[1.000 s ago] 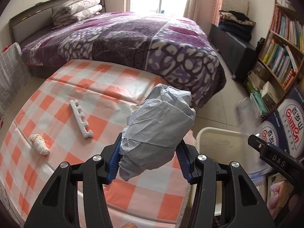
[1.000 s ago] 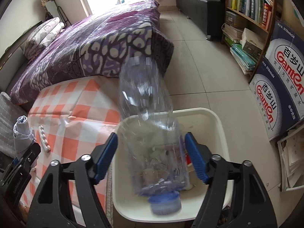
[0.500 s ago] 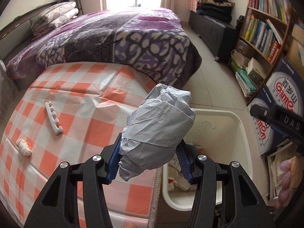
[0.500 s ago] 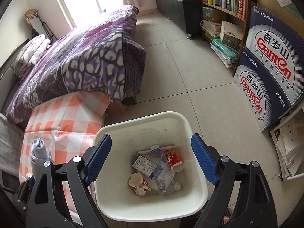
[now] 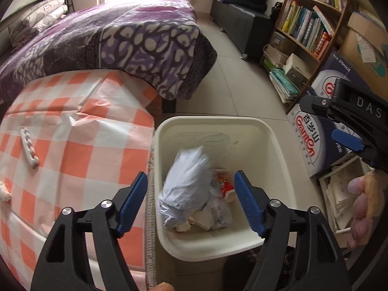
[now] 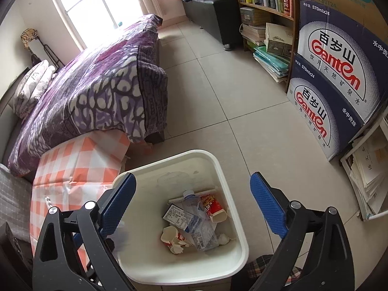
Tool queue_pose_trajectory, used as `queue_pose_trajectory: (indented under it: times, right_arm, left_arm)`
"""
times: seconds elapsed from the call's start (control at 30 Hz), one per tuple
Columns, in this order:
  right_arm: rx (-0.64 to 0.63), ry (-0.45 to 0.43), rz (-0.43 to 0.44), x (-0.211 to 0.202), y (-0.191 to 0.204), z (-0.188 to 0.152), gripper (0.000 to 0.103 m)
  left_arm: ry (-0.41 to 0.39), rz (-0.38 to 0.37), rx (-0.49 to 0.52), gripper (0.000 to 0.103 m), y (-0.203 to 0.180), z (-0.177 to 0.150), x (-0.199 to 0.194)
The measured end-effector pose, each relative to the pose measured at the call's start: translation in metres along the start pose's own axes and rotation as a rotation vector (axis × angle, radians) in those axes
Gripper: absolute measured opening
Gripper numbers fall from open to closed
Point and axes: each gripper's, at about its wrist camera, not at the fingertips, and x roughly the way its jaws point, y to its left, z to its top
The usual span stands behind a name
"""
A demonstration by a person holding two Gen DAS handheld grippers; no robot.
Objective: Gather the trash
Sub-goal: 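Open both tools to drop tissue and bottle into the bin, then grasp the wrapped tissue bundle with left tool while right tool grasps foam strip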
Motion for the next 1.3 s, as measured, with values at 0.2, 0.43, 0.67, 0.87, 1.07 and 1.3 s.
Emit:
queue_pose_trajectory:
  times: [0.2, 0.43, 0.67, 0.87, 1.07, 1.3]
  right_arm:
    - [0.009, -0.011, -0.012, -0.002, -0.004, 0.001, 0.093]
    - [-0.01, -0.008, -0.018, 0.001, 0.005, -0.003, 0.093]
    - [-0.04, 0.01, -0.024, 0.007, 0.023, -0.009, 0.093]
    - [-0.09, 0.041, -0.018, 0.017, 0.051, -0.019, 0.093]
    - [-0.138, 0.072, -0.012, 0.03, 0.085, -0.031, 0.093]
    - [-0.2, 0.101, -0.014, 0.046, 0.124, -0.049, 0.093]
  left_arm:
    - [0.01, 0.001, -0.009, 0.077, -0.003, -0.001, 0.002]
    - [0.0, 0.059, 0.001, 0.084, 0.005, -0.004, -0.002]
    - [0.004, 0.154, -0.005, 0.087, 0.028, -0.009, -0.003]
    - [0.023, 0.291, -0.011, 0.088, 0.065, -0.019, 0.001]
    - [0.07, 0.446, -0.088, 0.088, 0.126, -0.03, 0.005]
    - [0.115, 0.605, -0.266, 0.088, 0.222, -0.045, 0.001]
